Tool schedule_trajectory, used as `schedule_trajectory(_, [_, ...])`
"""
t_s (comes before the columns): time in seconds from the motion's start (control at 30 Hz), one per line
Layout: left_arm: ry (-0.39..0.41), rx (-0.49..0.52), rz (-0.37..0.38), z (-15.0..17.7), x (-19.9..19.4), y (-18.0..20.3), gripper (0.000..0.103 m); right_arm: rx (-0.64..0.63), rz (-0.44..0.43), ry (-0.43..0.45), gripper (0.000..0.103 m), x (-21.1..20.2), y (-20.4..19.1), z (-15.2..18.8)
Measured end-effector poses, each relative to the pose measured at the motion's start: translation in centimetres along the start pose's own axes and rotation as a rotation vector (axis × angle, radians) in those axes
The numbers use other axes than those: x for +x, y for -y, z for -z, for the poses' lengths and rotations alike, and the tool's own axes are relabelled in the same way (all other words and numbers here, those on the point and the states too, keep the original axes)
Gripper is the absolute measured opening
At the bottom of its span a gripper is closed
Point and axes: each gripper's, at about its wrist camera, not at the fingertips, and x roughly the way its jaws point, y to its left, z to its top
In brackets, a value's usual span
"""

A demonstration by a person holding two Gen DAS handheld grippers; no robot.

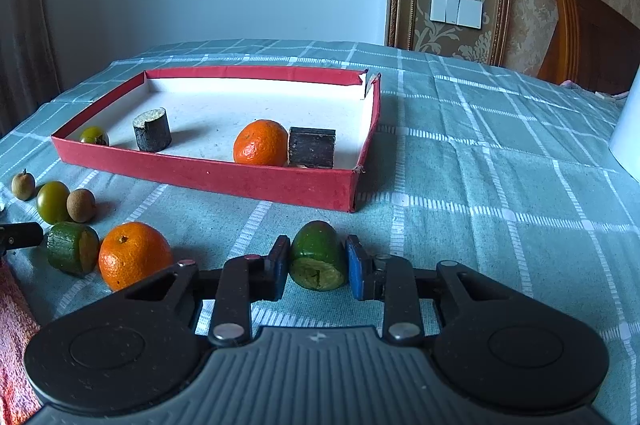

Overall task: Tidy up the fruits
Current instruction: 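Move the right gripper to the green cucumber slice and close on it, then carry the cucumber slice into the red tray and open the right gripper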

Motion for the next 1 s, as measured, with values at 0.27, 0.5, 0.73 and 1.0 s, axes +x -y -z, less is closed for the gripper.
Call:
schedule_trajectory(0.27, [0.000,0.000,0.000,0.0,0.0,0.0,0.103,0.015,-0.046,0.070,0.029,-2.6,-0.3,-1.3])
schedule_trajectory(0.5, [0.000,0.000,0.000,0.0,0.0,0.0,0.103,-0.013,-0.065,0.146,0.029,-4.6,-1.1,-4.0])
schedule_trajectory(0.73, [0.000,0.000,0.000,0.0,0.0,0.0,0.103,-0.047,-0.104,0.123,0.029,-1.3,-2.7,-7.1])
schedule_trajectory(1.0, [0.001,0.000,0.000,0.0,0.0,0.0,0.103,-0.116,-0.111,0.049,0.029,4.2,-6.0,-7.5])
